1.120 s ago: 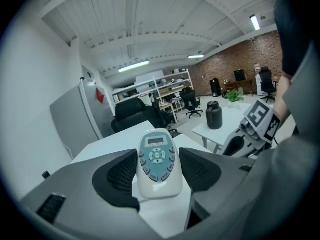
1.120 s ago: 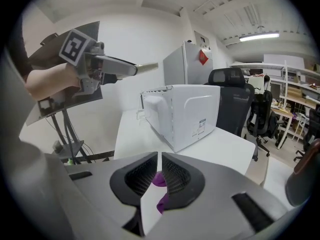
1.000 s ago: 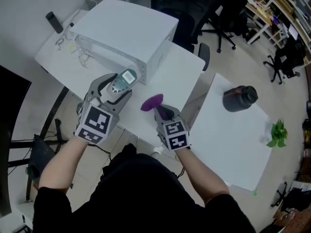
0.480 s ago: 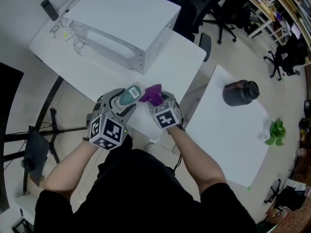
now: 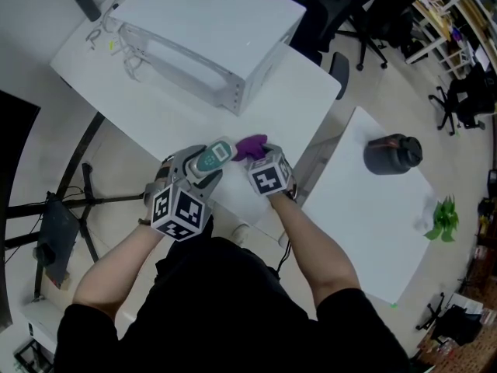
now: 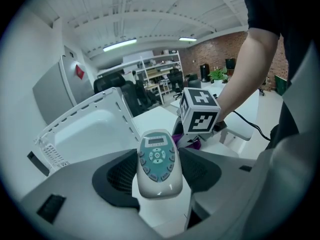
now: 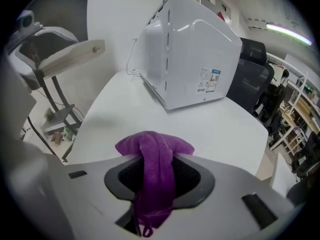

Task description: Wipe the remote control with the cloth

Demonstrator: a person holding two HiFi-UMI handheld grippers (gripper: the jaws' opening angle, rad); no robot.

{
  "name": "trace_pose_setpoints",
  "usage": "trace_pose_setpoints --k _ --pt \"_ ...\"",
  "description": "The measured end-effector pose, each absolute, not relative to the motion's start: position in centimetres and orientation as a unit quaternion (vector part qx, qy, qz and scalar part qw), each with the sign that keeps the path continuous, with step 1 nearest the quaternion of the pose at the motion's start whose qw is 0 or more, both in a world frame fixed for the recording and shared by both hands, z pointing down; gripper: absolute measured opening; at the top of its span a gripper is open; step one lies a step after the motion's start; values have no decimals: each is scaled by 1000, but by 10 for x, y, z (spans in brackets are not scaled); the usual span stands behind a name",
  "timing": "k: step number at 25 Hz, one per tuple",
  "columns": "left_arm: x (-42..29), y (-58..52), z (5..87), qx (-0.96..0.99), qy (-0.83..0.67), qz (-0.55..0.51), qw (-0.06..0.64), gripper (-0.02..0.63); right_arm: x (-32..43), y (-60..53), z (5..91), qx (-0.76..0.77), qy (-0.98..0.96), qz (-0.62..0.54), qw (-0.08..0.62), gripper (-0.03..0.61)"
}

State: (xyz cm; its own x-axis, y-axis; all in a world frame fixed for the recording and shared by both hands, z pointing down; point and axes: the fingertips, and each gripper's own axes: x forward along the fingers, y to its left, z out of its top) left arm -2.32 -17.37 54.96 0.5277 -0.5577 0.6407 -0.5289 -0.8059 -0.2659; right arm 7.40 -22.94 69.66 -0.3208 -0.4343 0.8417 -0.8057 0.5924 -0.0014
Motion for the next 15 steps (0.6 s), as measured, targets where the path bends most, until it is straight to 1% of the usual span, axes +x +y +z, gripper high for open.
trace_pose_setpoints --k 4,8,12,15 --pt "-26 -168 543 -871 321 -370 22 253 80 -227 657 419 -794 193 397 136" --pt "-25 -154 527 -870 336 -360 31 252 89 -206 596 439 -818 172 330 133" --pt "-20 -131 508 -863 351 -358 64 252 97 -173 521 445 -847 130 260 133" --pt "-14 -112 499 -853 358 -368 95 252 89 -143 472 425 -873 93 223 133"
